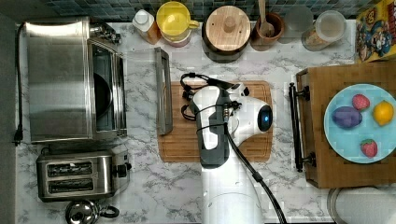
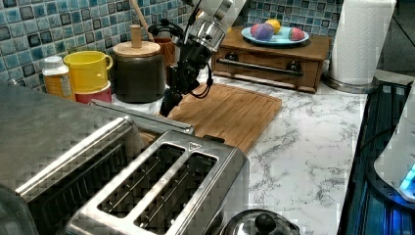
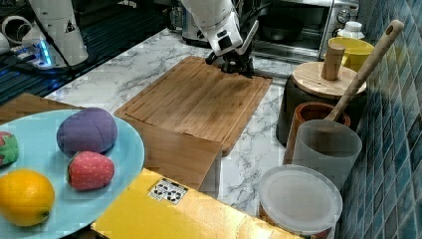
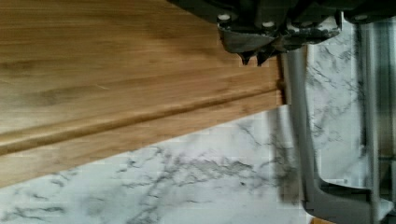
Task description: Close the oven.
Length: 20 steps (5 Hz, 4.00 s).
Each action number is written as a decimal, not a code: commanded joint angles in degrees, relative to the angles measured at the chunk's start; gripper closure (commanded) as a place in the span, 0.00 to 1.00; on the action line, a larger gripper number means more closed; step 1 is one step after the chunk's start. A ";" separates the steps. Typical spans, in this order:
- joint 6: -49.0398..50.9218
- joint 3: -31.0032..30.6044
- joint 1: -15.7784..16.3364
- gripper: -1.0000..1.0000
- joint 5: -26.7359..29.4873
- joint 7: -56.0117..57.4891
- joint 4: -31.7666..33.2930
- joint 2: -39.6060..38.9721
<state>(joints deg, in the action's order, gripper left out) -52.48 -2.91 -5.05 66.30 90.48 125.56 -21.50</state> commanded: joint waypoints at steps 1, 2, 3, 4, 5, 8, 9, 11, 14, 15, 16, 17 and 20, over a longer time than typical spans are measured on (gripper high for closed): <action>-0.59 -5.04 3.12 1.00 -2.32 -2.94 -5.05 1.48; -0.66 -6.18 3.37 1.00 -4.01 -5.19 -6.03 0.35; -0.32 -6.80 2.75 1.00 -6.66 -8.07 -7.25 -0.96; 3.15 -7.02 0.62 1.00 -6.25 -9.44 -8.39 -1.15; 12.00 -7.31 -1.69 1.00 -8.30 -10.67 -10.78 -1.63; 12.47 -10.71 1.66 1.00 -5.47 -6.92 -6.21 0.65; 10.59 -12.00 2.79 1.00 -3.89 -5.43 -4.59 1.88; 8.52 -16.77 3.29 1.00 -2.53 -5.99 -2.20 10.38; 1.10 -21.35 10.13 1.00 -29.38 -30.62 -5.19 13.32; -5.86 -23.96 12.31 1.00 -54.97 -53.49 -4.04 13.48; -5.08 -22.74 13.21 1.00 -59.02 -58.51 -5.08 13.36; 2.10 -22.49 14.03 1.00 -69.46 -70.23 -9.48 12.81; 3.27 -24.70 10.46 1.00 -77.57 -89.51 -9.31 23.45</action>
<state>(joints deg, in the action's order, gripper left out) -46.50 -30.21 7.80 -12.94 1.99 120.41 -4.24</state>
